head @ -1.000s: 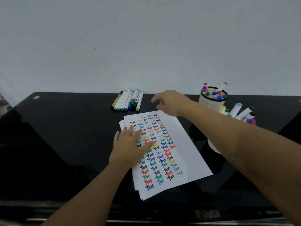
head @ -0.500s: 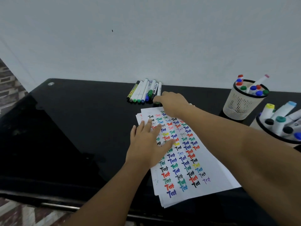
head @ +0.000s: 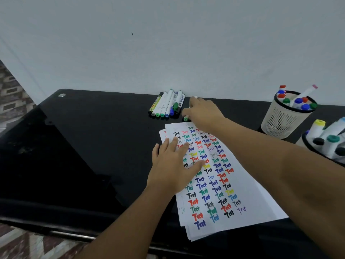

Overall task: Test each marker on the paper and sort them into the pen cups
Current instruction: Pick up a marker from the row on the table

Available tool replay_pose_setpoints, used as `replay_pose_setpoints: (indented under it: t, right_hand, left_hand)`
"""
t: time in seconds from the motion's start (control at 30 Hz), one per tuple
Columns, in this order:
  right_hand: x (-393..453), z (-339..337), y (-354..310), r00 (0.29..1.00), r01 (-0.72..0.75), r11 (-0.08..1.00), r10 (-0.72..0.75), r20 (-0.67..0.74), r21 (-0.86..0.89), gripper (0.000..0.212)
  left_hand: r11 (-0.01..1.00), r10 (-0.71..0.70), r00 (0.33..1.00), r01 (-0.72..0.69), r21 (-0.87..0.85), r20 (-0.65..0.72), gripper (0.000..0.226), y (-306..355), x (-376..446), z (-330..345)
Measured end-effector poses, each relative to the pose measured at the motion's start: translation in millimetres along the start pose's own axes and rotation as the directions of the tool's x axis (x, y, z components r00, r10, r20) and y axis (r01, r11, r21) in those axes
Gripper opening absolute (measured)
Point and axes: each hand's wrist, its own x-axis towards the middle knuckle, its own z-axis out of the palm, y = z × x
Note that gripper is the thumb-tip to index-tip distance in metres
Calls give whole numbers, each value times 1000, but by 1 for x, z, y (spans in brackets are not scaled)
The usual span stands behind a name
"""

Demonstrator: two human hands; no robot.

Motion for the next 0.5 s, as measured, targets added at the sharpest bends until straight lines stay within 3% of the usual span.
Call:
replay_pose_setpoints:
  t: [0.13, 0.3, 0.37, 0.5]
  right_hand:
    - [-10, -7, 6, 984, 55, 993, -71, -162, -101, 32]
    - [-42, -40, 3, 983, 20, 993, 3, -185, 120, 29]
    - [-60, -48, -2, 987, -11, 972, 47, -151, 233, 34]
    - [-97, -47, -10, 994, -107, 919, 96, 46, 379, 36]
  left_hand:
    - [1000, 6, 1000, -6, -17, -13, 85, 0, 0, 0]
    - [999, 13, 999, -15, -41, -40, 83, 0, -1, -1]
    - [998, 23, 997, -27, -50, -72, 81, 0, -2, 0]
    - [993, 44, 986, -60, -97, -158, 75, -2, -2, 3]
